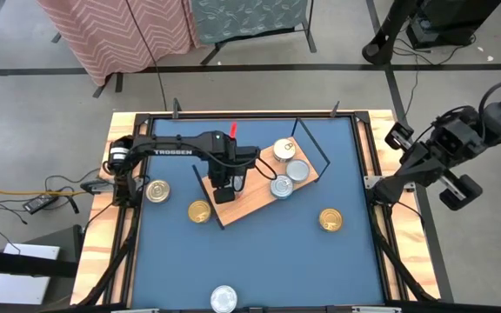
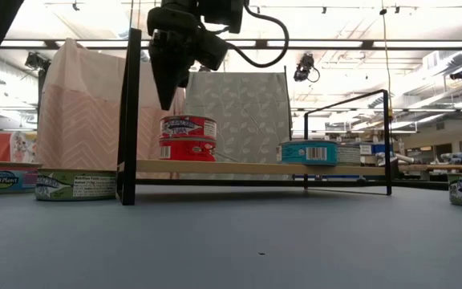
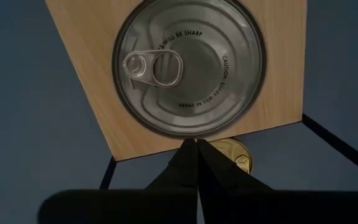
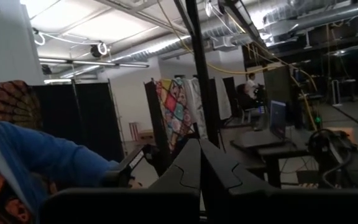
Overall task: Stack canned seafood by type on shelf
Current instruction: Stack the red tuna can on top of the red tuna can on the shelf
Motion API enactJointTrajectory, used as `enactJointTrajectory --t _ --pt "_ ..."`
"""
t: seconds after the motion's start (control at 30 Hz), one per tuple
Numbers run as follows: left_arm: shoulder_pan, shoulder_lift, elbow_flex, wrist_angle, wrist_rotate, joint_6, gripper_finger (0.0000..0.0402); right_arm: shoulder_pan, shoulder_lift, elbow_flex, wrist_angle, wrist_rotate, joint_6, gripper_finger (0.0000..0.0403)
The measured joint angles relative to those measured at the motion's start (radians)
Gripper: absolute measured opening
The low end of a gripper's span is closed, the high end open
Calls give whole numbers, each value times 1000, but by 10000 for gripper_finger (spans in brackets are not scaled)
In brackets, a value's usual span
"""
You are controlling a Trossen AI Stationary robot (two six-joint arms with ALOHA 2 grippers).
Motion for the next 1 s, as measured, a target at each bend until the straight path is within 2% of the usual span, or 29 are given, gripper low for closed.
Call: enactJointTrajectory --t 0.3,0.47,0.63,0.77,1.0 --pt "16 0 0 -13 31 -4 0 68 -1 0 36 2 -40 7" --pt "27 -1 -25 16 108 15 0 109 -1 0 49 26 -71 7" --pt "28 0 -81 18 98 31 0 139 0 0 71 31 -89 7" --pt "28 -1 -119 -4 126 58 0 162 -1 0 81 74 -103 7" --pt "27 -1 -144 95 126 58 0 193 0 6 79 128 -125 7"
